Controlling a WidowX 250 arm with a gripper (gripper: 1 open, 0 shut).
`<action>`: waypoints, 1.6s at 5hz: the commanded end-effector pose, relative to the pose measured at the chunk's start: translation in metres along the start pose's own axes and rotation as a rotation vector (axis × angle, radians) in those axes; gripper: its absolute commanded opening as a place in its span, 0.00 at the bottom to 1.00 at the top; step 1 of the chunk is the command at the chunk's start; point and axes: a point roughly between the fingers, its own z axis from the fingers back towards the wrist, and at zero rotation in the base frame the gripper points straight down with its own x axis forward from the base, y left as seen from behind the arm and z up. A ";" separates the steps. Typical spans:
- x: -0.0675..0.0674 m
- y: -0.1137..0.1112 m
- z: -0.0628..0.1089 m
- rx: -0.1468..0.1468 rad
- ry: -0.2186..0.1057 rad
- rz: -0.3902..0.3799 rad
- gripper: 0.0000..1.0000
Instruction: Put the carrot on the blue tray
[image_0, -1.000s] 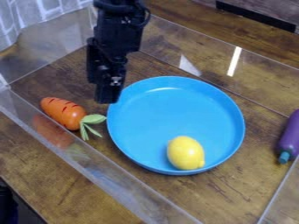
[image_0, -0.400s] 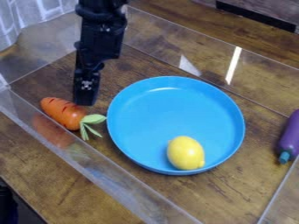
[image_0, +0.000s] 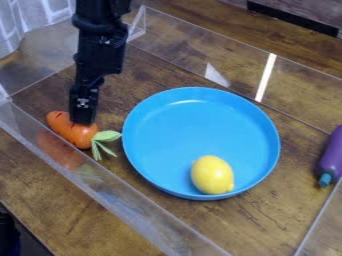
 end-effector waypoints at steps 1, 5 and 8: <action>-0.013 0.010 -0.003 0.032 -0.011 0.008 1.00; -0.028 0.022 -0.033 0.038 -0.012 0.047 1.00; -0.024 0.020 -0.028 0.047 -0.009 0.056 0.00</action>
